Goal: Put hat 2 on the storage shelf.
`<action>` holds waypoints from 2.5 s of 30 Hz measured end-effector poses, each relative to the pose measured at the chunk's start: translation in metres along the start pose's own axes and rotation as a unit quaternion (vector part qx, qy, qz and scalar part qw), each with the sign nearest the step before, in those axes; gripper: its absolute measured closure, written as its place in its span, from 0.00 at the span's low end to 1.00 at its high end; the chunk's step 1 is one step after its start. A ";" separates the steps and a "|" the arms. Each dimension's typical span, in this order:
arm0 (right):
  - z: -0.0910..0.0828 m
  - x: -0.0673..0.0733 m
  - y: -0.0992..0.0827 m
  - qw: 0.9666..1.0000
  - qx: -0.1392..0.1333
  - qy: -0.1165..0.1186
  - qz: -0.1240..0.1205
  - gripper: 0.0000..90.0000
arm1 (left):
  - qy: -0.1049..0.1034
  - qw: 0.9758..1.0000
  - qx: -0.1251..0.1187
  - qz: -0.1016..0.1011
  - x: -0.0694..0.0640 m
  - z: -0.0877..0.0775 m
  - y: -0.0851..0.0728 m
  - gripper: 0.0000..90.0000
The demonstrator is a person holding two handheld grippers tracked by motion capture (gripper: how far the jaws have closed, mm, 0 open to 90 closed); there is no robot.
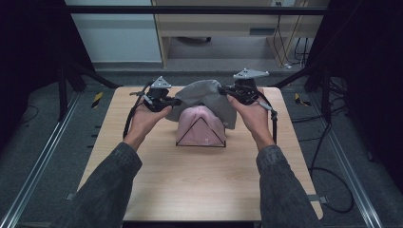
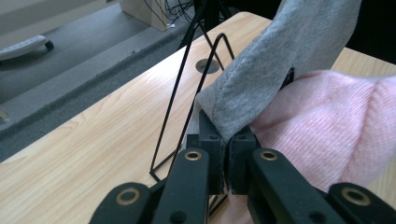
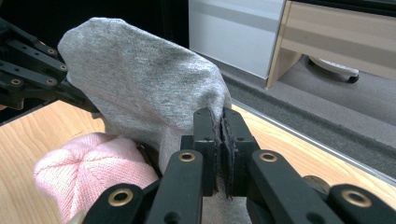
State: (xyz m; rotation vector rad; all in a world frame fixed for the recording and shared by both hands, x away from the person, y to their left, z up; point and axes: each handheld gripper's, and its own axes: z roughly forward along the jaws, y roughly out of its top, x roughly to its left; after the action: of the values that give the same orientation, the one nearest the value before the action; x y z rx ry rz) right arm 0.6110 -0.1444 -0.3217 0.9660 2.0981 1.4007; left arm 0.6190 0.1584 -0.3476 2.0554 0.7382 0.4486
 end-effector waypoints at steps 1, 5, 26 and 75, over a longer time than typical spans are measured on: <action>0.000 0.000 0.000 1.000 0.000 0.000 0.000 0.96 | 0.000 1.000 0.000 0.000 0.000 0.000 0.000 0.97; 0.004 0.002 -0.003 1.000 0.009 0.003 -0.004 0.96 | 0.003 1.000 0.006 -0.005 0.004 0.003 -0.008 0.97; 0.019 0.005 -0.033 0.999 0.041 0.004 -0.002 0.95 | 0.010 0.998 0.052 -0.024 0.007 0.022 -0.032 0.97; -0.010 0.007 -0.039 0.998 0.050 -0.009 0.023 0.59 | 0.047 0.997 0.054 -0.009 -0.006 0.002 -0.042 0.53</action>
State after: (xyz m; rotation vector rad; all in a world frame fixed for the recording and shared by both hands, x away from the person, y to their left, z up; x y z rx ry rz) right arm 0.5879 -0.1551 -0.3538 1.0686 2.1639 1.3132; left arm 0.6009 0.1718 -0.3842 2.1382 0.8533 0.5071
